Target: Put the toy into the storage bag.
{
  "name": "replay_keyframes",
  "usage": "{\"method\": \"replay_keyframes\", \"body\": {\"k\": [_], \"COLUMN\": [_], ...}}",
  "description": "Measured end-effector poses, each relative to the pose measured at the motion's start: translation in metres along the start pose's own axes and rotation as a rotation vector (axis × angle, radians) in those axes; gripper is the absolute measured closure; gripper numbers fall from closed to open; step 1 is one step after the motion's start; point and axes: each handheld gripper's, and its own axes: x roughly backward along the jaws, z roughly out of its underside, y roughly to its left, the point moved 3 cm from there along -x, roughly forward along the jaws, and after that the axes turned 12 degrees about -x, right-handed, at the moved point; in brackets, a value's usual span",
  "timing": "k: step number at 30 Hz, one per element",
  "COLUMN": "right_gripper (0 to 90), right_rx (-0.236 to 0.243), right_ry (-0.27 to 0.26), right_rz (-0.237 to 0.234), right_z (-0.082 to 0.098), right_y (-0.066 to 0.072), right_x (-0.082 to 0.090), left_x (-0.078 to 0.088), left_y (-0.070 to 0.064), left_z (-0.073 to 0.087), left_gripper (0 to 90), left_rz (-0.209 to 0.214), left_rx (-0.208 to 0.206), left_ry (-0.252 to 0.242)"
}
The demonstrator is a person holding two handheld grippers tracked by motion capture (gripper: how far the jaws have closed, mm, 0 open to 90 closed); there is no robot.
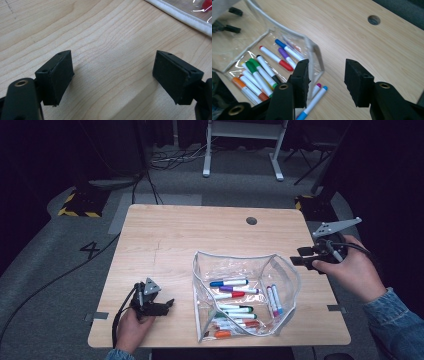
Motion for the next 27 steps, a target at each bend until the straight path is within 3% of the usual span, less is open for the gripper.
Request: {"method": "replay_keyframes", "body": {"k": [7,13,19,27], "right_gripper": [55.4,53.0,51.2,49.4], "right_rx": [-0.080,-0.132,-0.162,-0.179], "right_ry": [0.005,0.041,0.086,0.147], "right_rz": [0.061,0.065,0.035,-0.023], "right_z": [0.016,0.040,0.066,0.096], "right_y": [-0.033,-0.048,-0.053,-0.049], "right_x": [-0.003,-0.026,-0.056,-0.096], "left_x": [0.000,0.000,0.000,0.000], "left_y": [0.000,0.001,0.001,0.000], "left_z": [0.000,0.000,0.000,0.000], "left_gripper": [17.2,17.2,17.1,17.2], "left_rz": [-0.001,-0.001,-0.001,-0.001], "left_rx": [-0.003,-0.003,-0.004,-0.003], "left_ry": [-0.001,-0.001,-0.001,-0.001]}}
